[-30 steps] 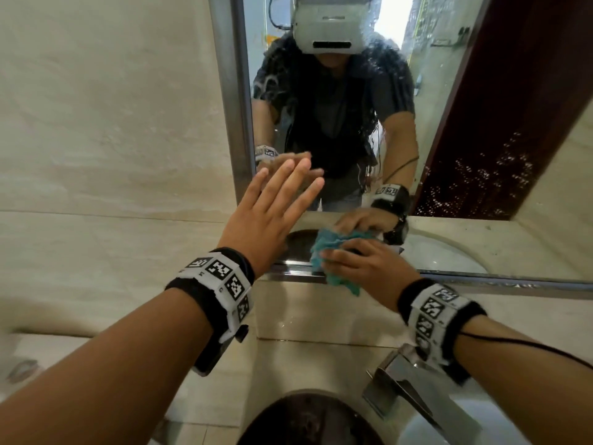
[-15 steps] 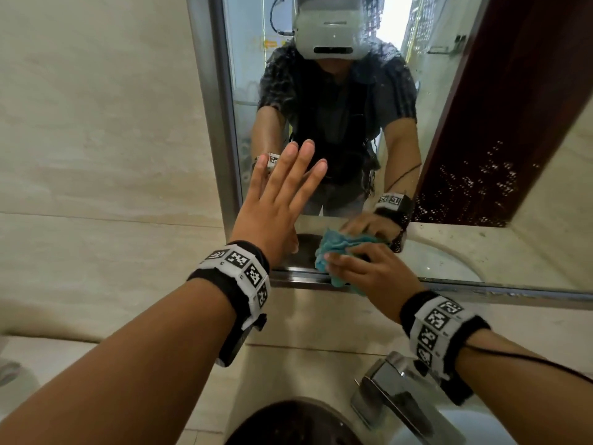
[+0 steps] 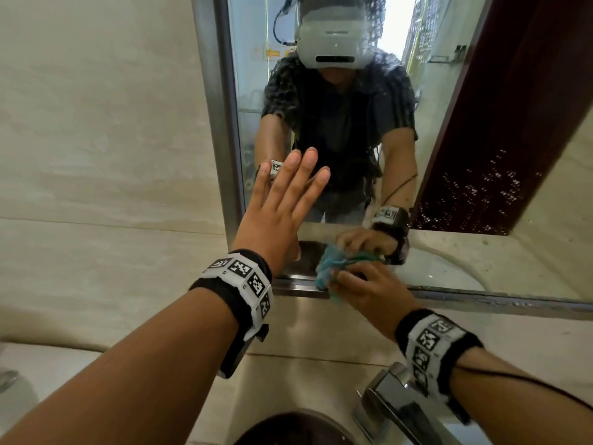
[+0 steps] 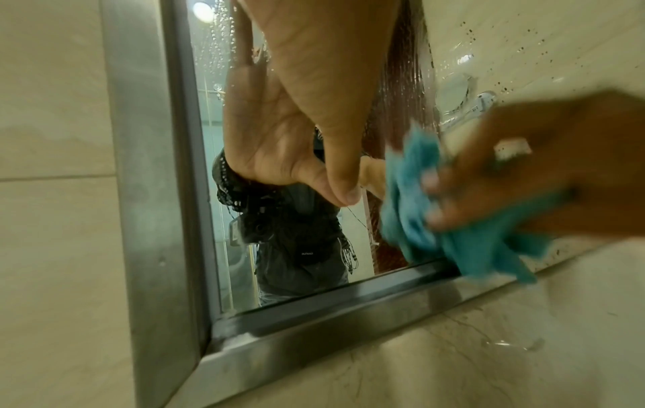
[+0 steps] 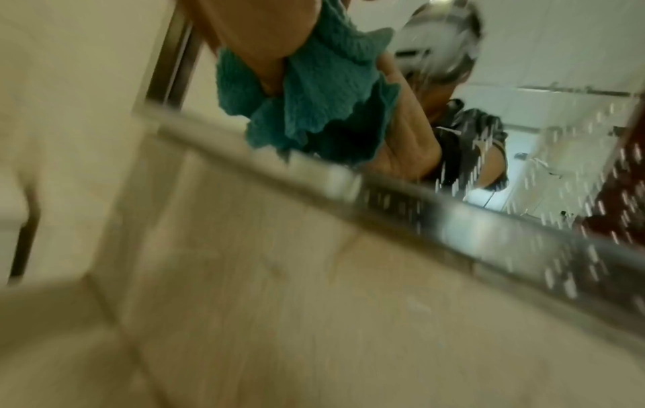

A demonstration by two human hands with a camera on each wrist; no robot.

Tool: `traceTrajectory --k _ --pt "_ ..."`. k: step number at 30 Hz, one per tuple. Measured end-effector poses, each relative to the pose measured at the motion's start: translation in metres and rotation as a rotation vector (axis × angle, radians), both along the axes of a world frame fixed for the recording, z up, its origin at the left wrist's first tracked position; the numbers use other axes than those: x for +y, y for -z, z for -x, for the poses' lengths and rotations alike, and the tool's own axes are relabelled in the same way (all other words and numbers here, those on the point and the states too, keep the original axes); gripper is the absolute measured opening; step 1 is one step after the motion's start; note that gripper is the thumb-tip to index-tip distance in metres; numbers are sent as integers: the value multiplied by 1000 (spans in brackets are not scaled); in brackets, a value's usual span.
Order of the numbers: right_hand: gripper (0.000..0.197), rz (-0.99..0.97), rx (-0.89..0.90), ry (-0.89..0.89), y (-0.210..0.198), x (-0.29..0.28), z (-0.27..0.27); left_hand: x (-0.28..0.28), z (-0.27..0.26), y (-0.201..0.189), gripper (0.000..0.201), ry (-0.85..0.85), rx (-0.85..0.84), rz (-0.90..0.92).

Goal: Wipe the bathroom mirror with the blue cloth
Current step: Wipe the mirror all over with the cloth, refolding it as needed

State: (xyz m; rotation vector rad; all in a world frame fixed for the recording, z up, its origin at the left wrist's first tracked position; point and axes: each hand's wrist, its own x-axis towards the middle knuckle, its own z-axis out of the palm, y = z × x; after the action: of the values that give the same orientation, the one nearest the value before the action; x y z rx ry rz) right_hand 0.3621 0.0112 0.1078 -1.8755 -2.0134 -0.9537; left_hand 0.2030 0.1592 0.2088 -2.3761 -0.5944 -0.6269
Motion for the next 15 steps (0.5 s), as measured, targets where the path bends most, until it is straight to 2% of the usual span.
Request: traceTrajectory --k 2,5,8,11,13,15 --pt "59 47 -36 2 5 -6 5 1 0 0 134 1 -5 9" --pt "55 9 -112 -27 -37 -4 6 -2 0 -1 133 -15 -1 24" --pt "39 -287 -77 23 -107 2 2 -4 0 -2 138 -42 8 1" --pt "40 -550 63 58 -158 11 2 -3 0 -2 136 -20 3 7" --pt "40 -559 24 102 -151 20 4 -2 0 -2 133 -14 -6 10" --pt "35 -401 -73 79 -109 20 4 -2 0 0 131 -19 -8 -1"
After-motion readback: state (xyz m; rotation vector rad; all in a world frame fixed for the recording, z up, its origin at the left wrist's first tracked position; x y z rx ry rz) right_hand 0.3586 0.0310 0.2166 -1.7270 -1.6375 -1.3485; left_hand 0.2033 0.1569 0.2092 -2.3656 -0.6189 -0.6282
